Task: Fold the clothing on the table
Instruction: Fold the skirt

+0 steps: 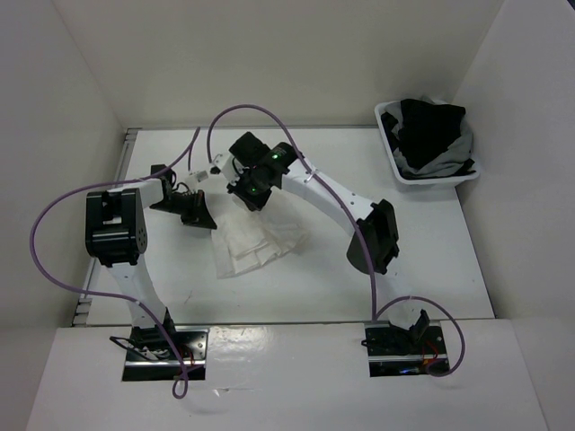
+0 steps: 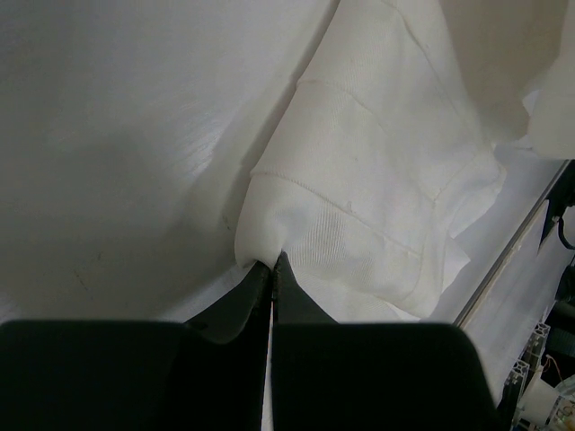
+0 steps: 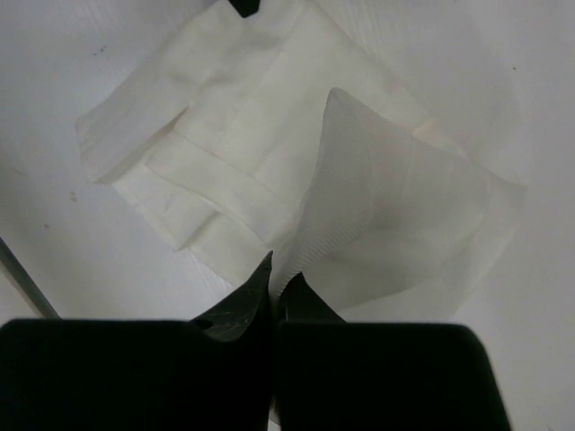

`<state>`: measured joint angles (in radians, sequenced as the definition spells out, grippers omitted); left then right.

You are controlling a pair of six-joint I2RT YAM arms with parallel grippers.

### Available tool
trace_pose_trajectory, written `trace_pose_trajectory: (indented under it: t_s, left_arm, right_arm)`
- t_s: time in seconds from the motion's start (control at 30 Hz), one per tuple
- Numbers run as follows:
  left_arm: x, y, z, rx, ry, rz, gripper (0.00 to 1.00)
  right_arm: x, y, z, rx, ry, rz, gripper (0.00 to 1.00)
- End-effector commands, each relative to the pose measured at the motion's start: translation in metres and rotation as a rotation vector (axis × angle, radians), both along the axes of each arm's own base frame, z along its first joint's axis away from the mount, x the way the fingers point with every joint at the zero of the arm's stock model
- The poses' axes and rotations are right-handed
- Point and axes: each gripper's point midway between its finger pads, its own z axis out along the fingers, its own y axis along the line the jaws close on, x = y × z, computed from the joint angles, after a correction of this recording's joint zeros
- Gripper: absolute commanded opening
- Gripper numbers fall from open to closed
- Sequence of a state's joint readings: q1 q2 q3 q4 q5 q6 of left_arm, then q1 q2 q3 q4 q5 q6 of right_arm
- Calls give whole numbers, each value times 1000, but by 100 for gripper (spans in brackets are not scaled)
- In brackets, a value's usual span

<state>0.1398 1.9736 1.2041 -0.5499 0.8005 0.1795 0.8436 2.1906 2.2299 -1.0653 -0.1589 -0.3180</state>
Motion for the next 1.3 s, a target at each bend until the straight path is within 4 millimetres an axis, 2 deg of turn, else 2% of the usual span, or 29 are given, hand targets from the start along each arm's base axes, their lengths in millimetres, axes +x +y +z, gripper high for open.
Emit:
trace_pose_trajectory:
  t_s: [0.0, 0.07, 0.1, 0.13, 0.17, 0.27, 0.4, 0.43, 0.5, 0.6, 0.63, 0.67, 0.7, 0.8, 0.9, 0.97, 1.23, 1.27]
  left_arm:
    - [8, 0, 22, -17, -68, -3, 0]
    - [8, 0, 22, -17, -68, -3, 0]
    - [8, 0, 22, -17, -68, -3, 0]
    - [8, 0, 22, -17, -68, -3, 0]
    - [8, 0, 22, -17, -68, -3, 0]
    - [8, 0, 22, -19, -61, 3, 0]
    - [11, 0, 26, -16, -81, 3, 0]
    - [10, -3, 26, -17, -81, -7, 0]
    - [10, -7, 29, -16, -90, -16, 0]
    - [10, -7, 29, -16, -90, -16, 0]
    - [12, -6, 29, -15, -99, -16, 0]
    - [12, -6, 29, -15, -99, -16, 0]
    - [12, -6, 29, -15, -99, -16, 0]
    - [8, -7, 24, -17, -81, -16, 0]
    - [8, -7, 24, -17, -81, -16, 0]
    - [8, -7, 24, -17, -81, -16, 0]
    - [7, -7, 27, -17, -81, -16, 0]
    - [7, -7, 27, -17, -81, -16, 0]
  right_arm:
    - [-11, 21, 14, 53, 10, 25, 0]
    - [-20, 31, 14, 58, 12, 43, 0]
    - [-19, 33, 11, 57, 13, 43, 0]
    - [-25, 39, 16, 74, 13, 62, 0]
    - [-25, 40, 12, 69, 23, 55, 0]
    - [-31, 54, 22, 108, 18, 62, 0]
    - [-23, 66, 33, 162, -9, 47, 0]
    - [-29, 70, 34, 171, 6, 56, 0]
    - [-25, 77, 34, 189, 1, 47, 0]
    - [-32, 91, 37, 216, 12, 52, 0]
    - [-31, 94, 28, 209, 28, 40, 0]
    - [-29, 97, 30, 220, 20, 41, 0]
    - [-27, 100, 20, 211, 37, 29, 0]
    - [-27, 110, 14, 222, 39, 29, 0]
    - [-24, 116, -3, 209, 54, 21, 0]
    - [-29, 115, -20, 165, 70, 28, 1]
    - [-74, 118, -38, 106, 156, 150, 7]
    - [-82, 120, -34, 114, 159, 182, 8]
